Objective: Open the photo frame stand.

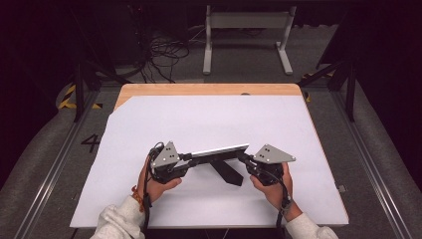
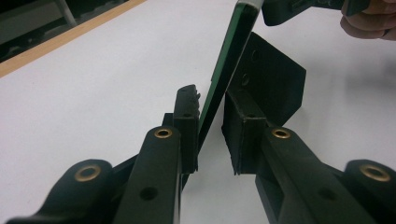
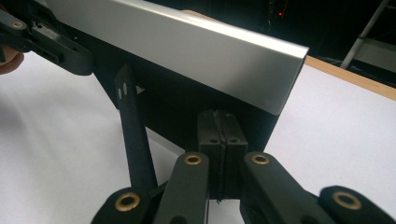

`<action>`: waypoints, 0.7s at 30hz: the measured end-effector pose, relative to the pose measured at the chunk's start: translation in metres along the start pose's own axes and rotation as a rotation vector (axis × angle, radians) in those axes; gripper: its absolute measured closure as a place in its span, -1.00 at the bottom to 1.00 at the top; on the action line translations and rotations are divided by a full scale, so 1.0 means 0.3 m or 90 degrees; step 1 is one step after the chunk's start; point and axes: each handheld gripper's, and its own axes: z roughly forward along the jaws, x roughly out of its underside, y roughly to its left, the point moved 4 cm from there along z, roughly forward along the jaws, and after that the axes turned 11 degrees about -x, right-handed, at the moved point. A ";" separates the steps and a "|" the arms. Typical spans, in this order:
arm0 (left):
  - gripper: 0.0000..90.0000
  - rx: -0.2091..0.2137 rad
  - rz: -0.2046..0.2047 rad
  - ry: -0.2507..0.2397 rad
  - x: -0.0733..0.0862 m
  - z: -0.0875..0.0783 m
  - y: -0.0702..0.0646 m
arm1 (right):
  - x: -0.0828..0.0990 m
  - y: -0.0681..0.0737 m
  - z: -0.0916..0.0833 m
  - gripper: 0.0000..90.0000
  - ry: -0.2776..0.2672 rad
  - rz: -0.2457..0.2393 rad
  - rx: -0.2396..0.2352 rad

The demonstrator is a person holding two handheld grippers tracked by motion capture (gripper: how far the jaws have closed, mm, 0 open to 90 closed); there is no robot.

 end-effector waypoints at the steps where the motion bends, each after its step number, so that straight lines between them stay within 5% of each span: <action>1: 0.69 0.000 0.000 0.000 0.000 0.000 0.000 | 0.000 0.000 0.000 1.00 0.000 0.000 0.000; 21: 0.74 0.011 0.007 0.001 0.001 0.008 -0.014 | -0.014 -0.016 0.002 1.00 -0.015 0.010 0.003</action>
